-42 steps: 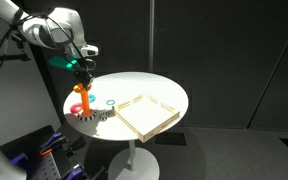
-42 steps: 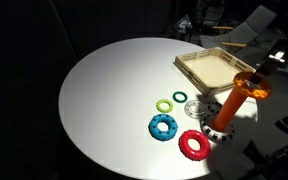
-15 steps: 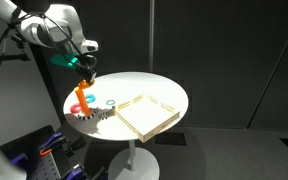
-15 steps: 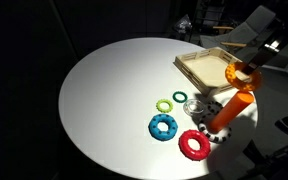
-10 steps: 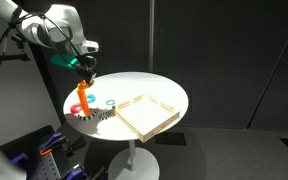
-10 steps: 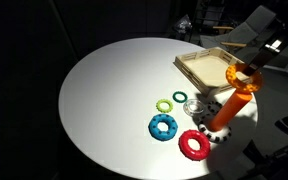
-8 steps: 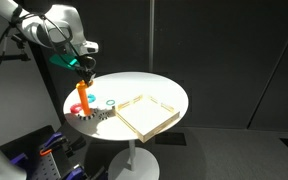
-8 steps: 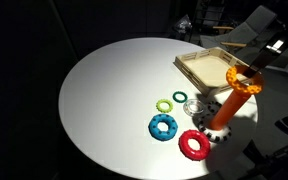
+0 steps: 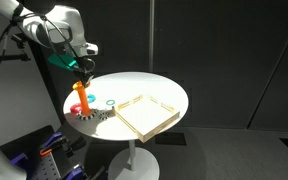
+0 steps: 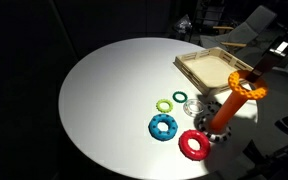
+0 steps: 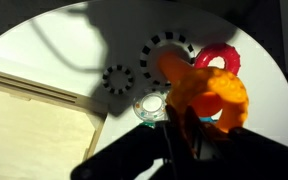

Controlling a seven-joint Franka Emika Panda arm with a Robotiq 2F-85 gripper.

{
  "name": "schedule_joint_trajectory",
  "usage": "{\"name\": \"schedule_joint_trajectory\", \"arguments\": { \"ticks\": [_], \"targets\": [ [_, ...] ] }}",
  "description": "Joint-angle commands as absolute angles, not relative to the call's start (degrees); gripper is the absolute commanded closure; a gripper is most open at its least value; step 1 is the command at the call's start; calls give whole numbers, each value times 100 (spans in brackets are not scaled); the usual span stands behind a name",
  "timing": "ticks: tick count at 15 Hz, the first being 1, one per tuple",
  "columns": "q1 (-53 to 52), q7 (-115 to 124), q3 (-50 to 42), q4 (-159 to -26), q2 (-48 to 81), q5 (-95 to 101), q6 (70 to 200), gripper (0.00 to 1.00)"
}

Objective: Pick up the orange ring and put it on the ring holder

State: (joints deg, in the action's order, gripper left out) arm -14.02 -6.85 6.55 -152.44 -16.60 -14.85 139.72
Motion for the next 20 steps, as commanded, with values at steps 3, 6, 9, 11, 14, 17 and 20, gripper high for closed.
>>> {"name": "schedule_joint_trajectory", "arguments": {
  "ticks": [3,6,9,11,14,17,20],
  "targets": [
    [-1451,-853,608,-15177,-1581,-1651,13868,95],
    [-1475,-890,599,-15170,-1527,-1730,13871,95],
    [-1515,-965,583,-15149,-1470,-1922,13856,95],
    [-1531,-1014,590,-15134,-1478,-2028,13845,95],
    [-1563,-1109,589,-15131,-1530,-2182,13800,95],
    [-1563,-1148,586,-15125,-1542,-2244,13733,95],
    [-1516,-1081,603,-15136,-1516,-2152,13677,95]
  ]
}}
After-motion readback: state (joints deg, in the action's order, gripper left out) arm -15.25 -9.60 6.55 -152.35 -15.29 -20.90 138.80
